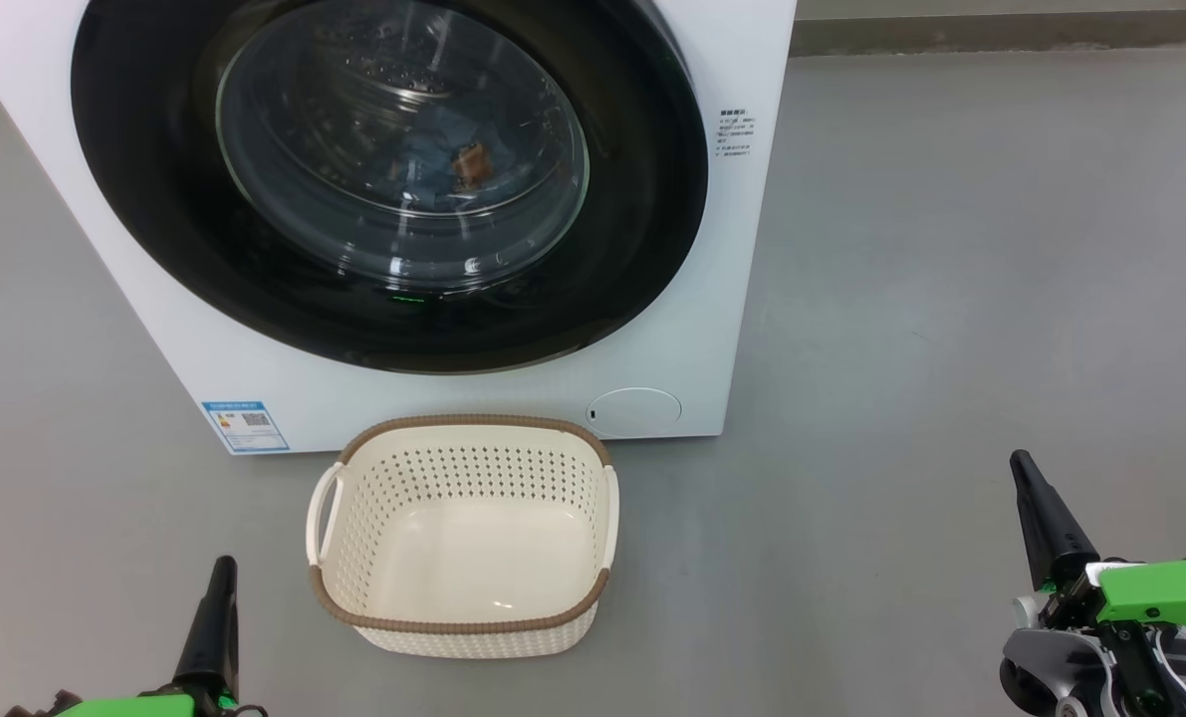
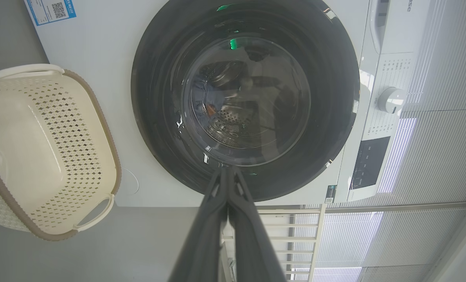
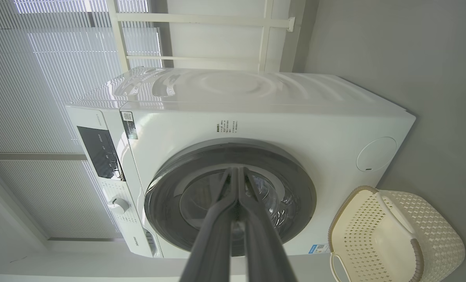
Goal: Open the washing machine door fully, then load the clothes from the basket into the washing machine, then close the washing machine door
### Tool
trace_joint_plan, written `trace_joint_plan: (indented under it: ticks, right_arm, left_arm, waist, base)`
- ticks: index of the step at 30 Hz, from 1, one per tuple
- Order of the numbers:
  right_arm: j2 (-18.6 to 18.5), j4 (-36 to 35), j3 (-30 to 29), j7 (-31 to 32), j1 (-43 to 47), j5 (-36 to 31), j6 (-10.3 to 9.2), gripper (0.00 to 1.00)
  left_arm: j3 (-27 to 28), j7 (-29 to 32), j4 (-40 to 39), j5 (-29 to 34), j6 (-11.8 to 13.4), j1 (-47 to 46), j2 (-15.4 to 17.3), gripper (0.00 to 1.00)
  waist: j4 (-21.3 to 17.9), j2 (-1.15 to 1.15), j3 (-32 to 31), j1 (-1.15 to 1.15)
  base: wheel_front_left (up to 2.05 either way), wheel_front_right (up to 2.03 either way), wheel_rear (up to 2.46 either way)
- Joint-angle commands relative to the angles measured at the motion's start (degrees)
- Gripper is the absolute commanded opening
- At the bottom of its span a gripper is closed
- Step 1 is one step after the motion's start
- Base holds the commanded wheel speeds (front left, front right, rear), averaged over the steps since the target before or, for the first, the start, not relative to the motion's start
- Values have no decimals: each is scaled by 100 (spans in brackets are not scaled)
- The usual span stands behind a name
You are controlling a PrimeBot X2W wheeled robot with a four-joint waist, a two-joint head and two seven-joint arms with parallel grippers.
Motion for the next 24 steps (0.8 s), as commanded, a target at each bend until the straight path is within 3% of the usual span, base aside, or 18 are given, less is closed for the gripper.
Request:
trace_joint_plan:
  ticks: [1,24]
  right_arm:
    - [-22,-171,70,34,-24,-15,3,0]
    - [-12,-170,55,46,-25,-27,3,0]
  left_arm:
    - [190,42,-109,-38,2,-267,49,0]
    - [190,42,-111,-38,2,-267,49,0]
  waist:
    - [0,0,0,0]
    - [0,0,0,0]
  base:
    - [0,0,0]
    - [0,0,0]
